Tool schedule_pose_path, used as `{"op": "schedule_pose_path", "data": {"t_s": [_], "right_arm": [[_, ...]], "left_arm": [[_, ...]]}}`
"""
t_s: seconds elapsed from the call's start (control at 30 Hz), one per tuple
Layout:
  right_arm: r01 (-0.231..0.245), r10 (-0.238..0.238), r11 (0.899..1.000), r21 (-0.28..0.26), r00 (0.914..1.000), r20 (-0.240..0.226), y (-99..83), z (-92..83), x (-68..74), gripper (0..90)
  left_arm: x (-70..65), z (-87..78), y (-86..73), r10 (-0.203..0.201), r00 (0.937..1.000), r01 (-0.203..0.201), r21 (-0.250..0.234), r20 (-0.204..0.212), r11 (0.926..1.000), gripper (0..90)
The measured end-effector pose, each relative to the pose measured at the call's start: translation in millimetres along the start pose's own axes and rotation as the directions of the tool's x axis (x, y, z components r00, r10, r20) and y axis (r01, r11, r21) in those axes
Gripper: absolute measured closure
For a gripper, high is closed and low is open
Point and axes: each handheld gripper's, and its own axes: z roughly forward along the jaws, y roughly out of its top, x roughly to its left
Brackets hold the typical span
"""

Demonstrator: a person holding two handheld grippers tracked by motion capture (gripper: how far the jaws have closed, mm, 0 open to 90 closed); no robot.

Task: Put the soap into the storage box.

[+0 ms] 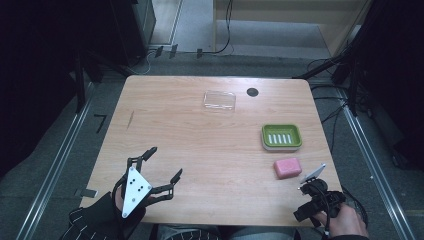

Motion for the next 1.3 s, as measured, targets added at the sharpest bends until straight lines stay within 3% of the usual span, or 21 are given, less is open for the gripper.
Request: {"op": "schedule_pose_path", "data": {"t_s": [0.53, 0.7, 0.93, 1.3], "right_arm": [[-0.031, 0.031, 0.997, -0.070, 0.9995, -0.002, 2.3, -4.6, -3.8, 2.7], [-0.016, 0.017, 0.996, -0.090, 0.9998, 0.007, 6.5, -4.4, -3.3, 2.2], [-0.010, 0.012, 0.994, -0.104, 0.9998, 0.017, 18.7, -5.7, -5.1, 2.0], [0.032, -0.029, 0.993, -0.115, 0.9992, 0.026, 32.9, -4.3, -2.3, 1.7]], "left_arm": [[-1.2, 0.6, 0.6, 0.005, 1.0000, -0.005, -0.001, 0.002, 1.0000, 13.6], [-2.8, -0.3, 0.6, 0.022, 0.9997, -0.022, -0.006, 0.008, 0.9998, 13.6], [-1.3, -1.0, -0.1, 0.012, 0.9999, -0.012, -0.004, -0.006, 0.9999, 13.6], [-3.5, -0.6, 0.5, 0.025, 0.9997, -0.025, -0.003, 0.006, 0.9997, 13.6]]}}
